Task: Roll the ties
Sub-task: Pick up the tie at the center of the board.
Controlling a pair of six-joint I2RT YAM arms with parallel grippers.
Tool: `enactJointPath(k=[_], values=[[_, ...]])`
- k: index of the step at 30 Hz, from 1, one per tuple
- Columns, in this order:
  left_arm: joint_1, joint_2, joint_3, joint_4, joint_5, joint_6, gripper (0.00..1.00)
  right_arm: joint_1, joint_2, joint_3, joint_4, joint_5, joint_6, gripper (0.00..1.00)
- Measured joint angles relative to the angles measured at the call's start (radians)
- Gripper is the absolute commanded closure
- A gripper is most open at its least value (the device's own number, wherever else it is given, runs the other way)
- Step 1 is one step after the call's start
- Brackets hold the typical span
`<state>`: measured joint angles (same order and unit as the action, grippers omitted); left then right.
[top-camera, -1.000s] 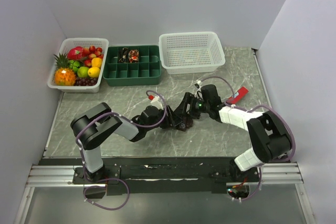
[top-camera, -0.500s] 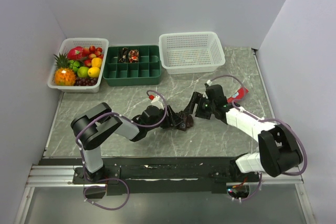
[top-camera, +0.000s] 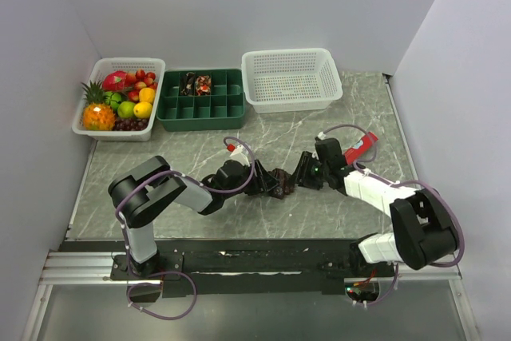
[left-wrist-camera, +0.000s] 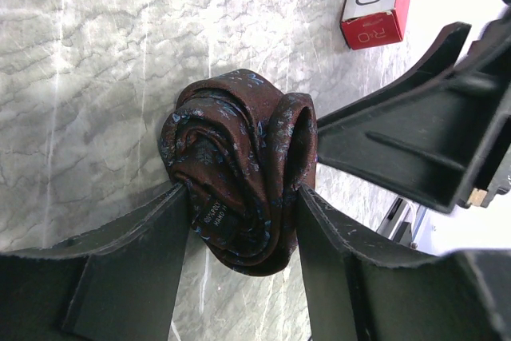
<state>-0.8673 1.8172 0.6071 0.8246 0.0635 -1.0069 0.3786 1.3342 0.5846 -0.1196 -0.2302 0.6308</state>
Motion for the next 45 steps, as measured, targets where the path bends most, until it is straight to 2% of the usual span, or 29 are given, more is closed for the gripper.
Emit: enactJointPath(k=[1,10,17,24,27,28,30,36,45], values=[[0.000,0.000,0.000,0.000,0.000,0.000,0.41,0.000,0.004,-0.001,0.003,0.000,-0.001,0.62],[0.000,0.009,0.006,0.002,0.000,0.000,0.41,-0.003,0.057,-0.002,0.062,-0.025,0.011,0.63],[0.000,0.019,0.016,0.002,0.000,0.000,0.41,-0.029,0.056,-0.002,0.070,-0.039,0.010,0.57],[0.000,0.026,0.024,0.003,0.000,0.000,0.41,-0.079,0.000,-0.020,0.077,-0.049,0.007,0.58],[0.000,0.027,0.025,0.003,0.000,0.000,0.41,-0.087,-0.005,-0.020,0.076,-0.031,0.002,0.73],[0.000,0.027,0.026,0.003,0.000,0.000,0.41,-0.087,-0.001,-0.019,0.069,-0.021,0.001,0.84],[0.000,0.028,0.026,0.003,0.001,0.000,0.41,-0.087,0.016,-0.012,0.059,-0.010,-0.006,0.99],[0.000,0.033,0.029,0.008,0.003,0.000,0.40,-0.087,0.145,0.039,0.026,0.000,-0.012,1.00],[0.000,0.042,0.032,0.018,0.004,0.000,0.39,-0.040,0.182,0.073,0.031,-0.005,-0.011,1.00]])
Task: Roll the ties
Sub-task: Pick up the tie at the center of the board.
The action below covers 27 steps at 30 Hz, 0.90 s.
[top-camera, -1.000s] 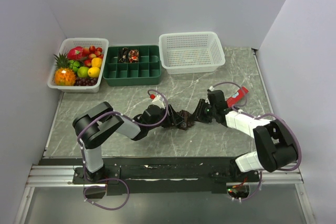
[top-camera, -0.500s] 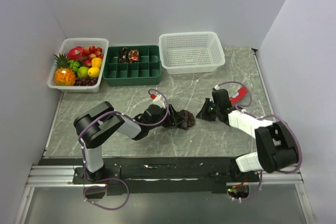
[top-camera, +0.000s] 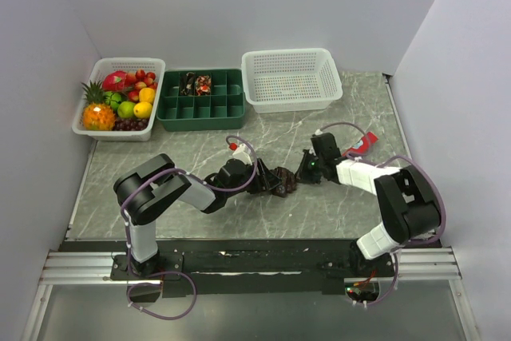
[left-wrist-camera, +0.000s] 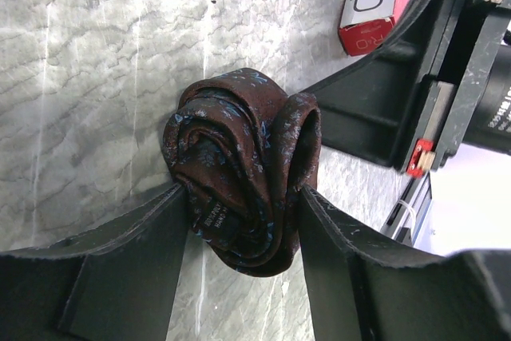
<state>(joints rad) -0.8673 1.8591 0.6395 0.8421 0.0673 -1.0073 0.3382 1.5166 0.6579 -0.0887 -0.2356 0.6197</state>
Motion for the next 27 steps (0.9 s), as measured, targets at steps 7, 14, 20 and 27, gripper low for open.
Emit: enactJointPath(k=[7,14,20,27], values=[[0.002,0.000,0.000,-0.009,-0.002,0.001,0.39,0.110,0.056,0.079,-0.031,0.070,0.007,1.00],[0.005,0.000,0.000,-0.009,-0.005,0.000,0.39,0.141,0.076,0.116,-0.063,0.113,0.012,1.00],[0.006,0.002,0.000,-0.008,-0.005,0.000,0.43,0.153,0.093,0.143,-0.086,0.124,0.014,1.00],[0.009,0.002,0.000,-0.010,-0.018,0.000,0.69,0.170,0.109,0.173,-0.110,0.152,0.006,1.00]])
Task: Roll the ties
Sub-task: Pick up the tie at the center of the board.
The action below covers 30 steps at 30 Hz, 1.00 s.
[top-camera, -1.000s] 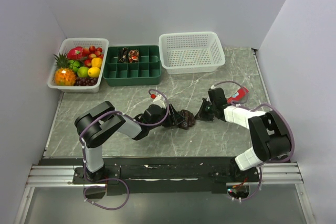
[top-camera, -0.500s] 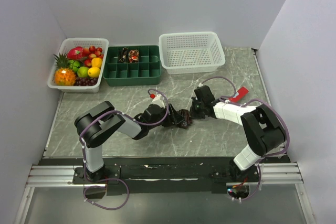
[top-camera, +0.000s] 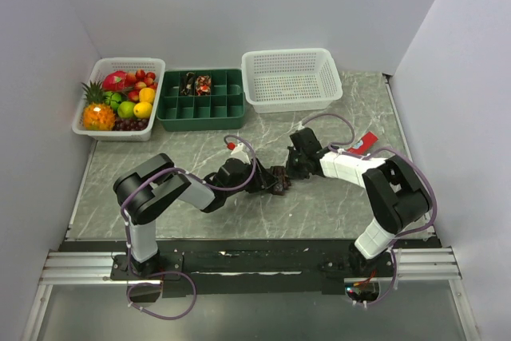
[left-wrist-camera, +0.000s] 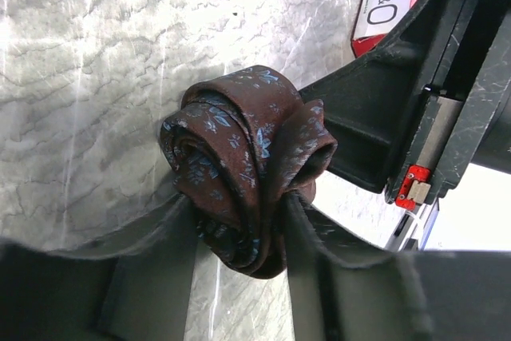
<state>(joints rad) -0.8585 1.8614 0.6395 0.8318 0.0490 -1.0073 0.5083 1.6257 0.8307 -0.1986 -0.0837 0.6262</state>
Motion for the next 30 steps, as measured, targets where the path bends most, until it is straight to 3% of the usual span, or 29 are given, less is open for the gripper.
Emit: enactJointPath(k=[3,6,13,18,23,28,30], values=[[0.000,0.000,-0.001,0.010,-0.002,-0.006,0.88,0.001,0.000,0.001,-0.001,0.002,-0.003,1.00],[0.000,0.000,-0.008,0.033,-0.004,-0.010,0.99,0.001,0.000,0.002,0.000,-0.001,-0.013,1.00],[-0.002,0.000,-0.040,0.091,-0.019,-0.019,0.99,0.005,0.000,0.010,-0.006,-0.003,-0.039,0.99],[-0.002,0.000,-0.055,0.116,-0.022,-0.019,0.99,-0.010,-0.003,0.022,-0.031,-0.011,-0.045,0.91],[-0.003,0.000,-0.068,0.142,-0.023,-0.019,0.99,-0.111,-0.057,0.019,-0.035,-0.078,-0.048,0.56],[-0.003,0.011,-0.089,0.193,-0.019,-0.019,0.99,-0.187,-0.147,-0.013,-0.008,-0.122,-0.063,0.29],[-0.003,0.016,-0.097,0.217,-0.015,-0.018,0.99,-0.188,-0.179,-0.046,0.022,-0.151,-0.069,0.12]])
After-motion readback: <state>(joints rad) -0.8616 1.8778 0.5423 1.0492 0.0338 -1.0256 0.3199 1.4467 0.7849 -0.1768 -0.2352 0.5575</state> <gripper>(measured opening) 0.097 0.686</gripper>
